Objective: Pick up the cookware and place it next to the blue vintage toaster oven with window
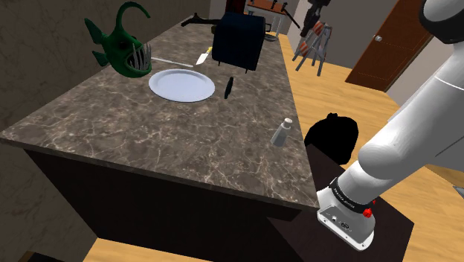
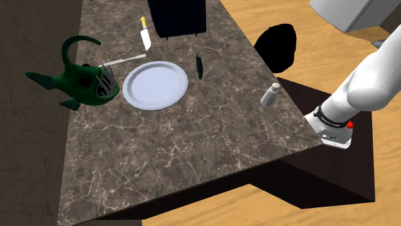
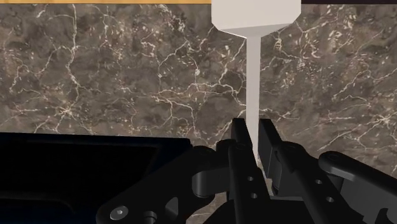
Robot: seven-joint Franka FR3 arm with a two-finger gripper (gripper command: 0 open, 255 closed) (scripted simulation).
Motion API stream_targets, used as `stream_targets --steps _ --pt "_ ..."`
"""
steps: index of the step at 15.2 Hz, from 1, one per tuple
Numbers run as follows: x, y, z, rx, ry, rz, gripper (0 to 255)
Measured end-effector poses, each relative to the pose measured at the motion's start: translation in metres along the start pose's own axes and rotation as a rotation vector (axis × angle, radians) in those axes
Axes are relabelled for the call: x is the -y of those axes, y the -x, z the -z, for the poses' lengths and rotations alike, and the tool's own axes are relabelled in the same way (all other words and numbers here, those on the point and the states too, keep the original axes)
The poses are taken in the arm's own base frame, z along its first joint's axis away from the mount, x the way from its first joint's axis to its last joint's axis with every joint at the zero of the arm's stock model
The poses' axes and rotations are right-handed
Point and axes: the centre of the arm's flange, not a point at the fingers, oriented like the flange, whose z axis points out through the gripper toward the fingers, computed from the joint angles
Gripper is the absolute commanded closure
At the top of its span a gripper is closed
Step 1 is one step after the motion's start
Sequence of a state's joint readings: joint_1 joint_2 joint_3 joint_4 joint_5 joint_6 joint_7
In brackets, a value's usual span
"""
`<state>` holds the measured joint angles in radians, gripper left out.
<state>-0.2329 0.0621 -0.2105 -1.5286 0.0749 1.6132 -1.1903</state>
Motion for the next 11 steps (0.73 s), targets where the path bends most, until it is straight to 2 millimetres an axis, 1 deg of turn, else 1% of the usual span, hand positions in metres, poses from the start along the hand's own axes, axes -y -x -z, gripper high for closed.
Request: stream_targets --steps 11 --pt "0.0 0.005 -0.057 0.0 0.0 0.0 255"
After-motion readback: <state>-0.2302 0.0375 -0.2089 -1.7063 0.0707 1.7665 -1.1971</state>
